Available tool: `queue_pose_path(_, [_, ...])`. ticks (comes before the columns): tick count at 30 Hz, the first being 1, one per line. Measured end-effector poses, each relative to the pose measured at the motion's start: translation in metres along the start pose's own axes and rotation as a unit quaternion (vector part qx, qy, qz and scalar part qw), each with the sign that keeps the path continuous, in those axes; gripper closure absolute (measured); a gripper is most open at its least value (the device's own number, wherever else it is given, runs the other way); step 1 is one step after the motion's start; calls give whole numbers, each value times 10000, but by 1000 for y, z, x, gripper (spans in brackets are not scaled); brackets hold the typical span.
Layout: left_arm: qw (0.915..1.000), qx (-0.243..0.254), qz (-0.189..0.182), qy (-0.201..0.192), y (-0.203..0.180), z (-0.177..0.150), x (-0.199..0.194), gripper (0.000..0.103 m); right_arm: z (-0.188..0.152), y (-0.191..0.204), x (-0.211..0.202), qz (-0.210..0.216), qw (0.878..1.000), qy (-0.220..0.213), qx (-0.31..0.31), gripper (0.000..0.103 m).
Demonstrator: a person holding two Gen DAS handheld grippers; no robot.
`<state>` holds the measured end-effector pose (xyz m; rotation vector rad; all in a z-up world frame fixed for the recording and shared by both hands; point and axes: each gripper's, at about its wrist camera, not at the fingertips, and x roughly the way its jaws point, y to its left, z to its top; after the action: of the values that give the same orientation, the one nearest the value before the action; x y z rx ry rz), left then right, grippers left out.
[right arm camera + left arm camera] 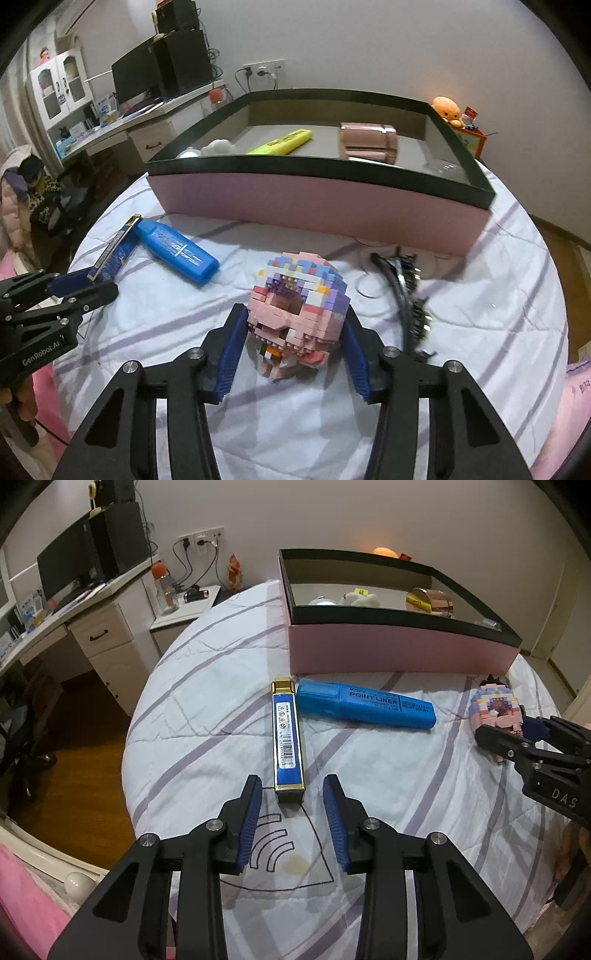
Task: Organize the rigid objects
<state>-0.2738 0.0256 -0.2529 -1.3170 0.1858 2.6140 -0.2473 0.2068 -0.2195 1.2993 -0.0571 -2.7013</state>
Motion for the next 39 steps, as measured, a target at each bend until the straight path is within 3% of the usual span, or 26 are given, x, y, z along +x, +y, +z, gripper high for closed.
queue_pose_path(3, [10000, 32, 86, 7, -1, -1, 0, 58, -1, -2, 0, 56, 10000, 6, 49, 52])
queue_pose_path(5, [9999, 34, 108, 13, -1, -2, -1, 45, -1, -2, 1, 55, 10000, 3, 50, 52])
queue_pose_path(11, [9998, -28, 190, 1, 6, -2, -2, 30, -2, -3, -1, 79, 9999, -12, 87, 51])
queue_pose_path(14, [9997, -96, 206, 16, 11, -3, -2, 24, -4, -4, -3, 85, 9999, -31, 93, 43])
queue_pose_path(19, [9998, -160, 146, 38, 20, -8, -2, 17, -6, -6, -5, 98, 9999, -57, 130, 43])
queue_pose_path(25, [9996, -239, 149, 22, 25, -10, -3, 14, -4, -5, -3, 80, 9999, -53, 112, 41])
queue_pose_path(30, [9995, -260, -106, -170, 26, 3, -14, 14, 2, -1, 3, 38, 10000, -13, 26, 37])
queue_pose_path(35, [9994, -172, 74, -295, 25, 26, -19, 14, 4, 2, 11, -56, 9999, 48, -127, 37])
queue_pose_path(37, [9993, -134, 121, -320, 24, 32, -20, 14, 6, -1, 9, -46, 9999, -43, -135, 49])
queue_pose_path(39, [9992, -117, 143, -353, 23, 38, -21, 14, 7, -5, 2, 52, 9995, -280, -110, 49])
